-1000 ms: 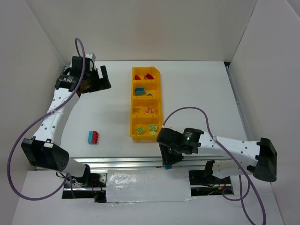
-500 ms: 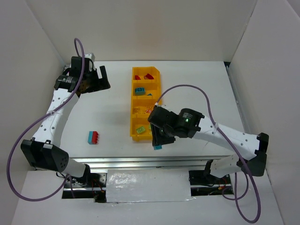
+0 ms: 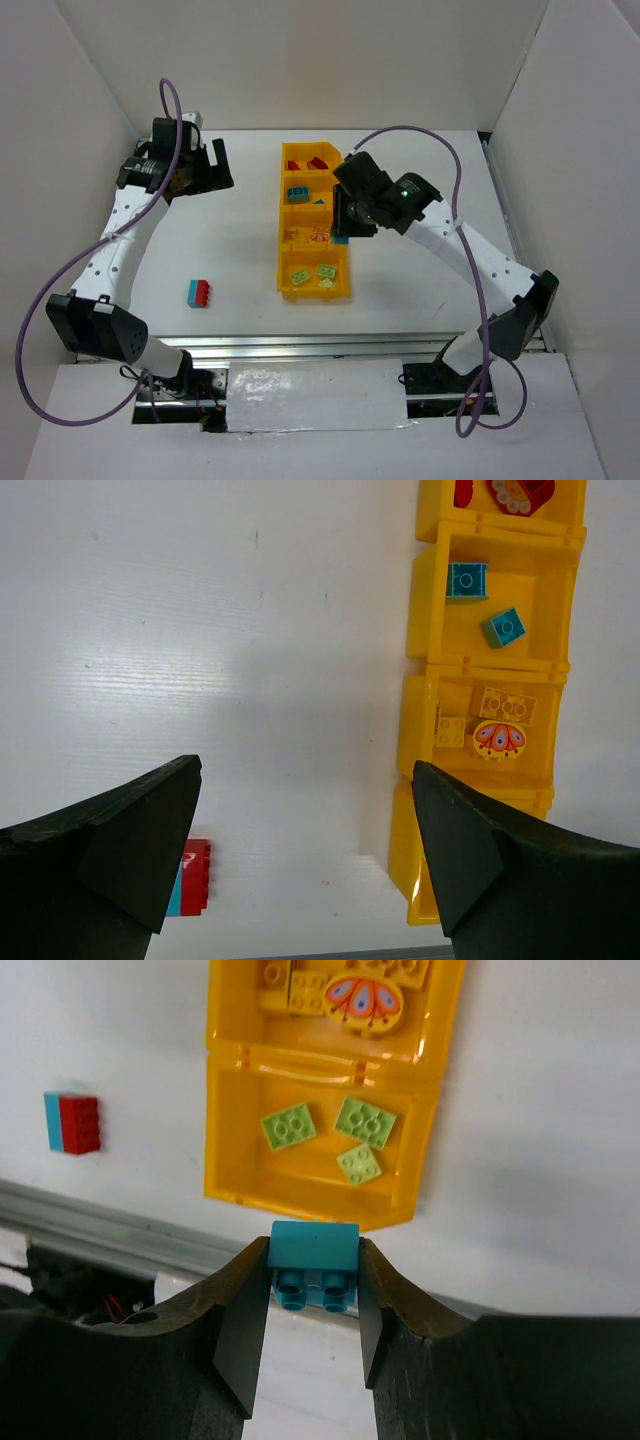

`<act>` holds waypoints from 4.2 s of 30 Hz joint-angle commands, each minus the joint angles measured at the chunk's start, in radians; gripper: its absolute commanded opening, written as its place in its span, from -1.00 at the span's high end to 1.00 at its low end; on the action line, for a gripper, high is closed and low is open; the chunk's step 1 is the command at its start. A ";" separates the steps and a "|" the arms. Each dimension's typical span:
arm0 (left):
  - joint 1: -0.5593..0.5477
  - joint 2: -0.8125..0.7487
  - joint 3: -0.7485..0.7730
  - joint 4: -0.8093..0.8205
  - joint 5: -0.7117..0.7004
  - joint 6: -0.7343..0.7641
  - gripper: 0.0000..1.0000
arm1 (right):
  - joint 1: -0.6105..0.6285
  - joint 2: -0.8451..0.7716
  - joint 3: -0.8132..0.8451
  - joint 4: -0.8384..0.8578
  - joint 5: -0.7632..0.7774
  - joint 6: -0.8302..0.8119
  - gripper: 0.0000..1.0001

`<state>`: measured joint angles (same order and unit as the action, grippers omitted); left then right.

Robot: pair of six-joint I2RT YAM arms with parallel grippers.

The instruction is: Sort the legos into containers by color

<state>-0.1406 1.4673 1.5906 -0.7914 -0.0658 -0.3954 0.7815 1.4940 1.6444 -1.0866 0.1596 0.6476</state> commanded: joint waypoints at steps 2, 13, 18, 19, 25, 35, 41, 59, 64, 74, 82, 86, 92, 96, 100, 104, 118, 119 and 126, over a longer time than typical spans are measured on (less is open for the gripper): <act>0.006 0.004 0.023 0.007 -0.022 0.009 -0.99 | -0.077 0.029 0.064 0.134 -0.031 -0.081 1.00; 0.006 0.059 0.026 0.000 -0.049 -0.020 -0.99 | -0.255 0.236 0.301 0.241 -0.146 -0.117 1.00; 0.007 0.056 0.020 0.008 -0.071 -0.037 -0.99 | -0.292 0.305 0.295 0.316 -0.155 -0.114 1.00; 0.006 0.056 0.019 0.008 -0.080 -0.040 -0.99 | -0.295 0.316 0.293 0.341 -0.150 -0.114 1.00; 0.006 0.057 -0.014 0.031 -0.072 -0.059 -0.99 | -0.295 0.411 0.274 0.490 -0.112 -0.112 1.00; 0.007 0.103 -0.003 -0.034 -0.109 -0.045 -0.99 | -0.335 0.745 0.483 0.522 -0.121 -0.055 0.87; 0.019 0.108 -0.032 -0.075 -0.156 -0.075 -0.99 | -0.340 0.775 0.482 0.531 -0.179 -0.060 -0.08; 0.065 -0.041 -0.372 -0.153 -0.108 -0.175 -0.99 | -0.303 0.485 0.483 0.361 -0.256 -0.129 -0.99; 0.065 -0.070 -0.483 -0.200 -0.069 -0.217 -0.99 | -0.303 0.356 0.338 0.375 -0.321 -0.157 -0.99; 0.070 -0.058 -0.633 -0.121 -0.071 -0.270 -0.99 | -0.300 0.196 0.106 0.419 -0.368 -0.169 -0.99; 0.136 -0.007 -0.639 -0.088 -0.092 -0.310 -0.99 | -0.298 0.140 0.040 0.430 -0.393 -0.170 -0.99; 0.179 0.024 -0.630 -0.072 -0.117 -0.284 -0.99 | -0.297 0.123 0.029 0.422 -0.384 -0.169 -0.99; 0.207 0.065 -0.601 -0.040 -0.101 -0.218 -0.99 | -0.295 0.063 0.028 0.383 -0.298 -0.166 -0.99; 0.220 0.090 -0.613 -0.022 -0.104 -0.198 -0.99 | -0.298 0.008 0.006 0.370 -0.263 -0.169 -0.99; 0.228 0.117 -0.632 -0.002 -0.089 -0.188 -0.95 | -0.303 -0.026 0.002 0.340 -0.235 -0.174 -1.00; 0.228 0.142 -0.623 0.006 -0.078 -0.183 -0.78 | -0.307 -0.044 0.006 0.324 -0.210 -0.180 -1.00; 0.225 0.143 -0.607 0.063 0.035 -0.201 0.82 | -0.506 -0.184 -0.131 0.264 -0.328 -0.091 -0.99; 0.223 0.140 -0.591 0.066 0.041 -0.201 0.92 | -0.531 -0.239 -0.156 0.274 -0.348 -0.085 -0.99; 0.185 0.082 -0.488 0.080 0.077 -0.192 1.00 | -0.611 -0.350 -0.175 0.154 -0.150 0.013 -0.99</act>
<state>0.0692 1.6100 1.0374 -0.7300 -0.0200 -0.6018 0.1799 1.1885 1.4593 -0.8810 -0.1051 0.6025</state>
